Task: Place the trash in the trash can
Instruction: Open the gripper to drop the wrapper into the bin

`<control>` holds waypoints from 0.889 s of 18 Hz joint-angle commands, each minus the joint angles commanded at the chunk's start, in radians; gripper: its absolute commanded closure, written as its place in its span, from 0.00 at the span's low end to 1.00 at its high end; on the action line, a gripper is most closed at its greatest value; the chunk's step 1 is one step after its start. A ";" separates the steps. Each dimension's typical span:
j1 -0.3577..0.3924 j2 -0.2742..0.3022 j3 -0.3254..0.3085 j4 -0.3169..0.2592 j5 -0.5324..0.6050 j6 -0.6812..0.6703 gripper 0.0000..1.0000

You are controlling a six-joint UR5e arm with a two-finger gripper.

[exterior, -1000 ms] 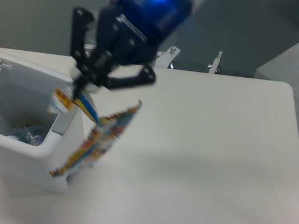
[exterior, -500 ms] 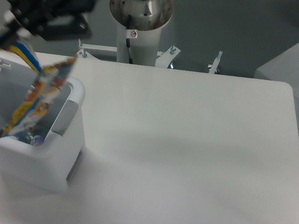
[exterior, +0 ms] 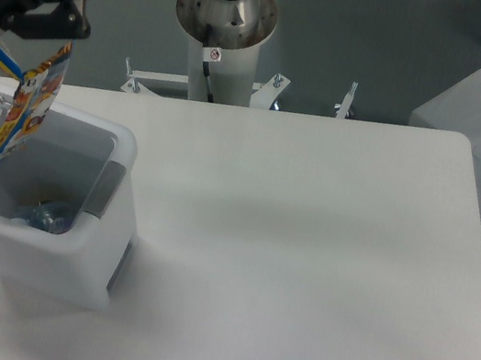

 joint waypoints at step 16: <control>0.170 -0.144 -0.023 0.003 0.002 0.094 0.00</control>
